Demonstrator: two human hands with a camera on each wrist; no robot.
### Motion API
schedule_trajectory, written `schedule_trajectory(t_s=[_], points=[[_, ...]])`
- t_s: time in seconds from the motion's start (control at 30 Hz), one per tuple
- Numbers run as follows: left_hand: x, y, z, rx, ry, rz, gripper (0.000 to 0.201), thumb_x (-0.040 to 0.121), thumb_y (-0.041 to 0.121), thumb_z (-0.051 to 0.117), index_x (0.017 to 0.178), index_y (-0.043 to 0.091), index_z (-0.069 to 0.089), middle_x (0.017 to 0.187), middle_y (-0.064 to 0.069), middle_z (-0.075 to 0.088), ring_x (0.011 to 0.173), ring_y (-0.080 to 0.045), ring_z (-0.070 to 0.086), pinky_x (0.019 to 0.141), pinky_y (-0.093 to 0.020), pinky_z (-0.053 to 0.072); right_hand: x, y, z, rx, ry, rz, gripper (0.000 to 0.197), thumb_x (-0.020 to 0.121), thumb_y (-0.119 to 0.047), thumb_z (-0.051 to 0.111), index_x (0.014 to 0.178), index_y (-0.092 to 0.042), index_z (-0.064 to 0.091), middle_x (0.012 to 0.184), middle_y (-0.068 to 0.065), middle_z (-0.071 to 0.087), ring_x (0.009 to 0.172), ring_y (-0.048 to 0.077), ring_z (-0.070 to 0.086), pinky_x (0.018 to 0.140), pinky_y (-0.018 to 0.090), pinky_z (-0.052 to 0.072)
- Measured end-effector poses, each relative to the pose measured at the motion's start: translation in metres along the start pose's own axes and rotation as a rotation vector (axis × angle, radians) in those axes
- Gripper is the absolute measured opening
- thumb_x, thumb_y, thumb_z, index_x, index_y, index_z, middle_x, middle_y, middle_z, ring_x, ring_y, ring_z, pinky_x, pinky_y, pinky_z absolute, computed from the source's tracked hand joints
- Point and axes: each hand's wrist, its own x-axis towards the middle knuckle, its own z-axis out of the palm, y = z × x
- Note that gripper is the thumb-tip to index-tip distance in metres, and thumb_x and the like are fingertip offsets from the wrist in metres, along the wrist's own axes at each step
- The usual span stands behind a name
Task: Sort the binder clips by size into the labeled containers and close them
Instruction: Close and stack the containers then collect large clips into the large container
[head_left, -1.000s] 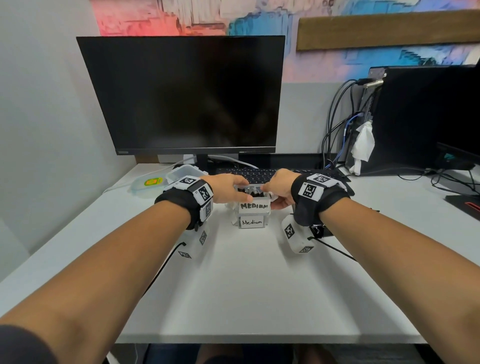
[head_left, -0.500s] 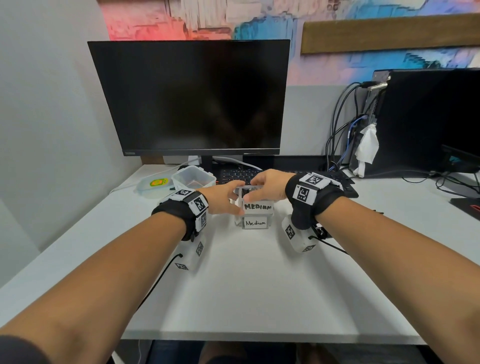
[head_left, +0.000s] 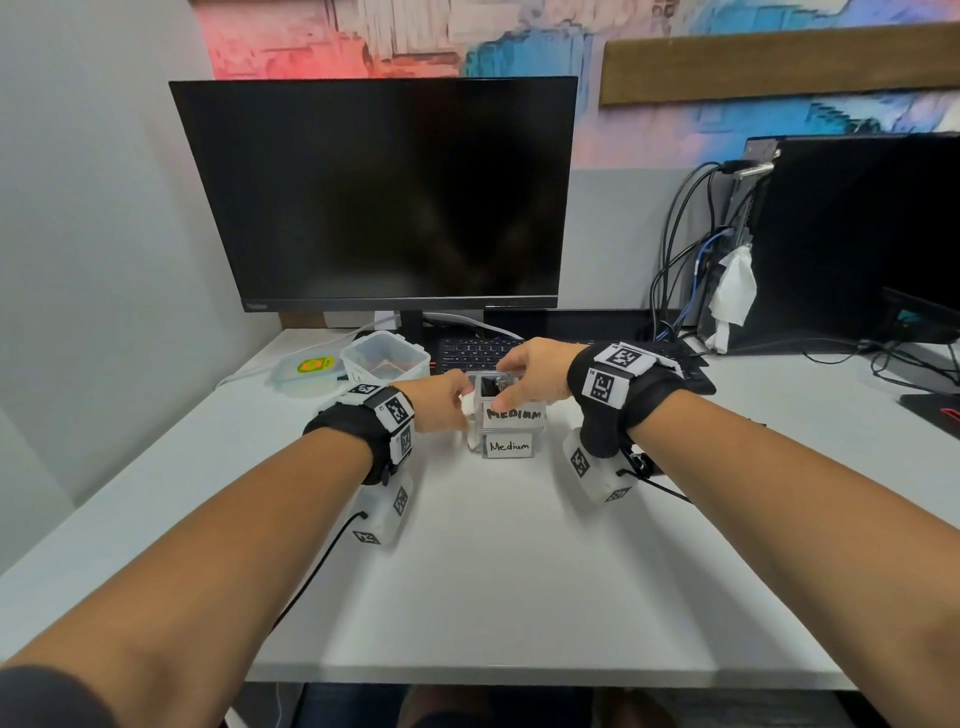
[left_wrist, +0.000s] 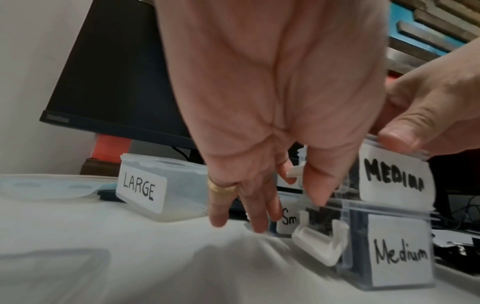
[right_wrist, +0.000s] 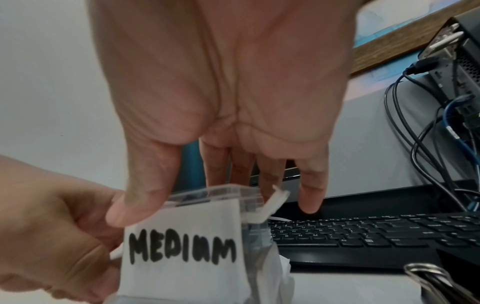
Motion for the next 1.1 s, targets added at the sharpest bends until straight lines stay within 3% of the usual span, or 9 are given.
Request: schedule_trajectory(t_s=[0.13, 0.27, 0.47, 0.57, 0.73, 0.87, 0.97, 1.03, 1.1], points=[[0.004, -0.007, 0.006, -0.252, -0.057, -0.101, 0.043, 0.086, 0.028, 0.060, 0.125, 0.021, 0.041, 0.118, -0.004, 0.063, 0.103, -0.021, 0.063, 0.092, -0.039, 0.053, 0.001, 0.000, -0.001, -0.020, -0.008, -0.014, 0.073, 0.079, -0.043, 0.073, 0.142, -0.020, 0.043, 0.136, -0.001, 0.054, 0.117, 0.018, 0.056, 0.097, 0.031, 0.047], [0.001, -0.002, 0.006, -0.682, -0.214, -0.204, 0.044, 0.096, 0.017, 0.049, 0.137, 0.016, 0.033, 0.129, -0.013, 0.058, 0.119, -0.022, 0.057, 0.102, -0.045, 0.044, 0.002, 0.000, -0.001, -0.008, -0.015, -0.016, 0.074, 0.078, -0.042, 0.074, 0.141, -0.021, 0.043, 0.137, -0.001, 0.053, 0.115, 0.018, 0.057, 0.094, 0.030, 0.050], [0.001, 0.002, 0.002, -0.845, -0.265, -0.272, 0.045, 0.102, 0.026, 0.029, 0.144, 0.009, 0.030, 0.137, -0.023, 0.048, 0.125, -0.032, 0.051, 0.111, -0.051, 0.031, 0.002, 0.000, -0.001, 0.026, -0.015, -0.014, 0.073, 0.077, -0.040, 0.075, 0.140, -0.021, 0.045, 0.136, 0.000, 0.054, 0.111, 0.017, 0.057, 0.084, 0.028, 0.052], [0.003, 0.001, 0.005, -0.880, -0.278, -0.274, 0.045, 0.101, 0.027, 0.029, 0.141, 0.008, 0.038, 0.128, -0.021, 0.055, 0.118, -0.031, 0.055, 0.112, -0.051, 0.030, 0.003, 0.000, -0.002, 0.027, -0.021, -0.011, 0.072, 0.077, -0.039, 0.075, 0.140, -0.021, 0.045, 0.135, 0.000, 0.054, 0.104, 0.015, 0.056, 0.079, 0.026, 0.051], [0.006, 0.002, 0.009, -0.952, -0.271, -0.282, 0.043, 0.098, 0.024, 0.031, 0.136, 0.010, 0.045, 0.121, -0.019, 0.058, 0.104, -0.027, 0.061, 0.113, -0.049, 0.028, 0.002, -0.001, -0.006, -0.017, -0.063, -0.006, 0.071, 0.082, -0.034, 0.072, 0.144, -0.022, 0.039, 0.139, 0.000, 0.052, 0.114, 0.019, 0.058, 0.090, 0.031, 0.053], [0.009, 0.002, 0.011, -0.966, -0.270, -0.284, 0.042, 0.096, 0.022, 0.032, 0.132, 0.009, 0.049, 0.118, -0.017, 0.062, 0.088, -0.021, 0.063, 0.113, -0.047, 0.028, 0.001, 0.000, -0.006, -0.021, -0.066, -0.006, 0.071, 0.083, -0.032, 0.072, 0.145, -0.022, 0.039, 0.140, -0.001, 0.051, 0.116, 0.019, 0.057, 0.089, 0.029, 0.052], [0.010, 0.002, 0.011, -0.965, -0.249, -0.289, 0.033, 0.096, 0.021, 0.032, 0.115, 0.009, 0.055, 0.091, -0.012, 0.064, 0.079, -0.023, 0.063, 0.102, -0.043, 0.036, 0.001, 0.000, -0.005, -0.019, -0.058, -0.011, 0.071, 0.082, -0.033, 0.072, 0.144, -0.022, 0.039, 0.140, -0.001, 0.051, 0.116, 0.019, 0.057, 0.088, 0.029, 0.053], [0.010, 0.003, 0.011, -0.953, -0.245, -0.289, 0.030, 0.096, 0.021, 0.032, 0.110, 0.009, 0.056, 0.086, -0.011, 0.063, 0.076, -0.023, 0.062, 0.092, -0.040, 0.041, 0.001, 0.001, -0.005, -0.021, -0.058, -0.011, 0.071, 0.082, -0.033, 0.072, 0.144, -0.023, 0.039, 0.140, -0.001, 0.050, 0.116, 0.019, 0.056, 0.088, 0.029, 0.053], [0.010, 0.003, 0.012, -0.937, -0.239, -0.286, 0.029, 0.095, 0.020, 0.033, 0.108, 0.011, 0.056, 0.085, -0.010, 0.062, 0.076, -0.022, 0.060, 0.092, -0.040, 0.040, 0.001, 0.001, -0.006, -0.019, -0.057, -0.014, 0.071, 0.082, -0.033, 0.072, 0.145, -0.023, 0.039, 0.141, -0.002, 0.050, 0.117, 0.019, 0.056, 0.088, 0.029, 0.052]])
